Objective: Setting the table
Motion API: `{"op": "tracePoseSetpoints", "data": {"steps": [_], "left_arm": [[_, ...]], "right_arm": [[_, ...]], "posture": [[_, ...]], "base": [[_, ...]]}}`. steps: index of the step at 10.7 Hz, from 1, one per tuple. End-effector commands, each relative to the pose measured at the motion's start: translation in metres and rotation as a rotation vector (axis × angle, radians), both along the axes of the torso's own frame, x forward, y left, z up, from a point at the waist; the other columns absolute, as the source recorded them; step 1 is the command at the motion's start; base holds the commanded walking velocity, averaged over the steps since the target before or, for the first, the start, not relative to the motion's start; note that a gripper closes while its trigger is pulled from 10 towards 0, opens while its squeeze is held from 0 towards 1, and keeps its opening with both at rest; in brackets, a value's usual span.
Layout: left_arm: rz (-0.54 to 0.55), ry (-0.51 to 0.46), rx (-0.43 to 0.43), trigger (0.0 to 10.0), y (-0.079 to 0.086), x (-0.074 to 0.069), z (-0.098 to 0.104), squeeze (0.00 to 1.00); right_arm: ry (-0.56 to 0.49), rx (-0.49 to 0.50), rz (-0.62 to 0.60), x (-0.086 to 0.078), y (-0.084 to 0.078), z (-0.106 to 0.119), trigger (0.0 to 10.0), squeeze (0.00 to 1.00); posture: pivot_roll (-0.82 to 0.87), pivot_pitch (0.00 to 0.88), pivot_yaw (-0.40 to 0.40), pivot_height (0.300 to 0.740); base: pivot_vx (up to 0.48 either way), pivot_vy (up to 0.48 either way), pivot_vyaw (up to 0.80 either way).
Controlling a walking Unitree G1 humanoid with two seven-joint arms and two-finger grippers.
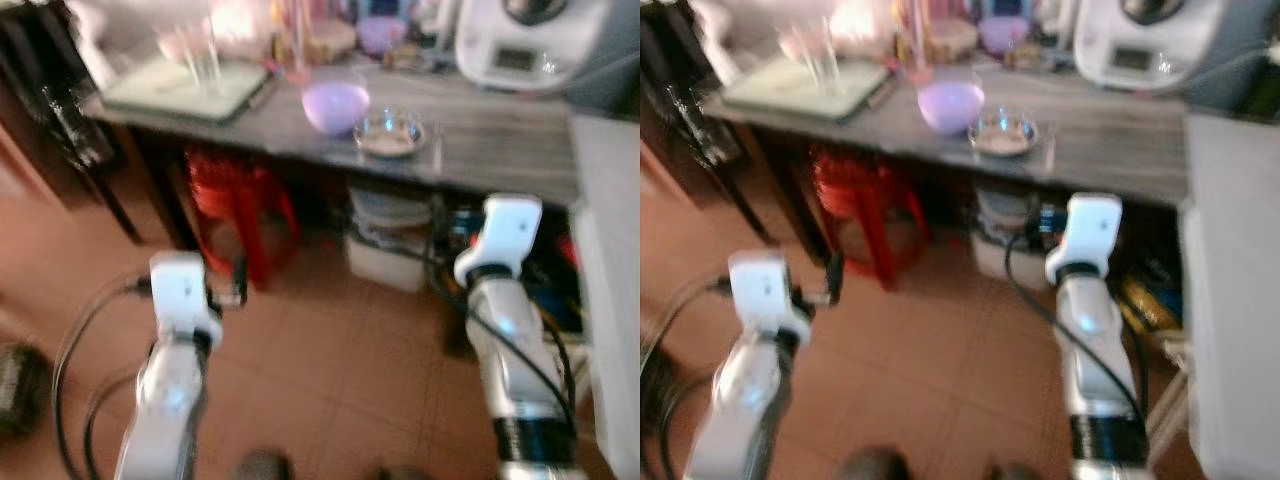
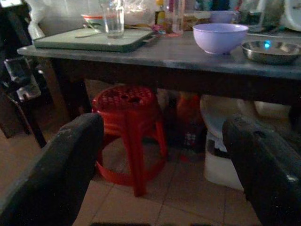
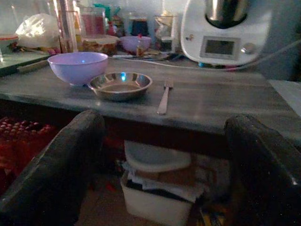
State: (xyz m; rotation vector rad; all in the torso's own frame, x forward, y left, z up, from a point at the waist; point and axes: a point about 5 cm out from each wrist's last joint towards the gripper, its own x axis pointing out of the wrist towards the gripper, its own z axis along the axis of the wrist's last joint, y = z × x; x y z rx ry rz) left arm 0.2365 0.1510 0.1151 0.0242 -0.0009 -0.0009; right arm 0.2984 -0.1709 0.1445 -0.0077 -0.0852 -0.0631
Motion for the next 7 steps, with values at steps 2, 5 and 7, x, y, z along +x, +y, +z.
{"op": "tracePoseSetpoints", "data": {"steps": [2, 5, 7], "left_arm": [[0.012, -0.038, 0.002, 10.0, 0.004, 0.005, 0.008, 0.0], [-0.017, -0.021, -0.024, 10.0, 0.001, -0.007, 0.003, 0.0], [0.01, -0.008, -0.011, 10.0, 0.008, -0.013, 0.0, 0.0]], "right_arm": [[-0.005, -0.016, 0.011, 0.003, 0.001, 0.004, 10.0, 1.0], [-0.065, -0.047, 0.031, -0.002, 0.003, 0.012, 10.0, 0.01], [0.017, -0.11, -0.012, -0.028, -0.012, -0.006, 10.0, 0.0]], "posture": [[0.08, 0.07, 0.022, 0.74], [0.07, 0.075, 0.021, 0.74], [0.07, 0.081, 0.02, 0.74]], "base": [[0.0, 0.0, -0.76], [0.0, -0.16, -0.53], [0.0, -0.371, 0.0]]}}
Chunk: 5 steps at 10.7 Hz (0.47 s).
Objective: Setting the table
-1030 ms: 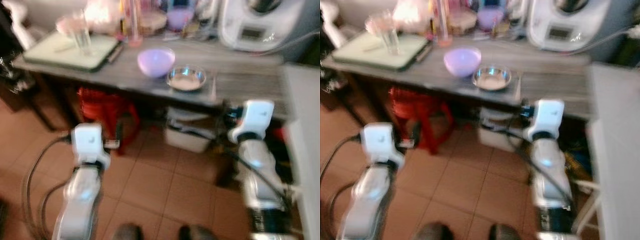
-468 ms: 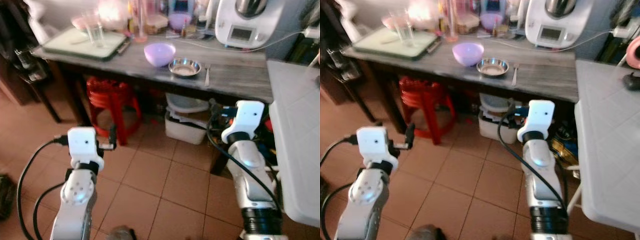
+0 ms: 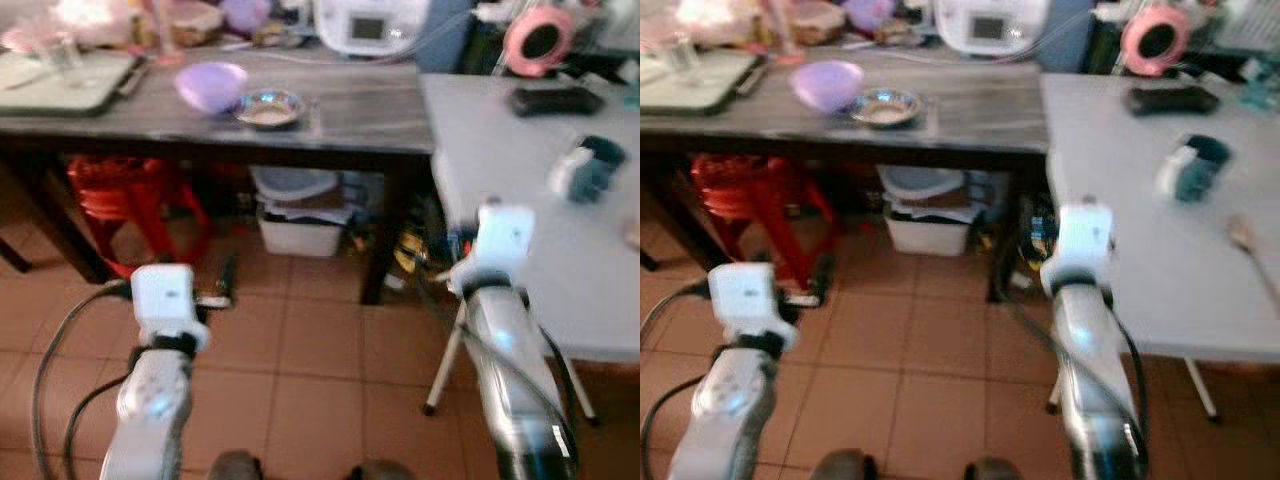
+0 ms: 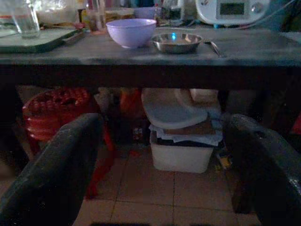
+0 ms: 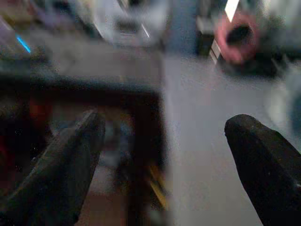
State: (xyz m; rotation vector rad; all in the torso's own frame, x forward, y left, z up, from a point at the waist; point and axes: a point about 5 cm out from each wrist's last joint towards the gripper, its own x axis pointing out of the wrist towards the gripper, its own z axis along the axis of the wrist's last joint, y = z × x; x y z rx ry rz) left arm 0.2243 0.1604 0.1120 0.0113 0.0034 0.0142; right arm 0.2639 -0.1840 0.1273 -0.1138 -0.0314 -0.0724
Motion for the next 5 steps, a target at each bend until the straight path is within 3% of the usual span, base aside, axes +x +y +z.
{"op": "tracePoseSetpoints", "data": {"steps": [1, 5], "left_arm": [[0.005, -0.012, 0.005, 10.0, 0.001, -0.001, 0.003, 0.0], [-0.035, -0.038, 0.019, 10.0, -0.002, 0.004, 0.01, 0.0]], "right_arm": [[-0.001, 0.0, -0.015, 0.0, -0.005, 0.004, 10.0, 0.0], [-0.005, 0.014, 0.037, 0.01, 0.006, 0.008, 10.0, 0.0]], "posture": [[0.07, 0.081, 0.022, 0.74], [0.07, 0.071, 0.038, 0.74]], "base": [[0.0, -0.371, 0.0], [0.0, -0.455, 0.0]]}}
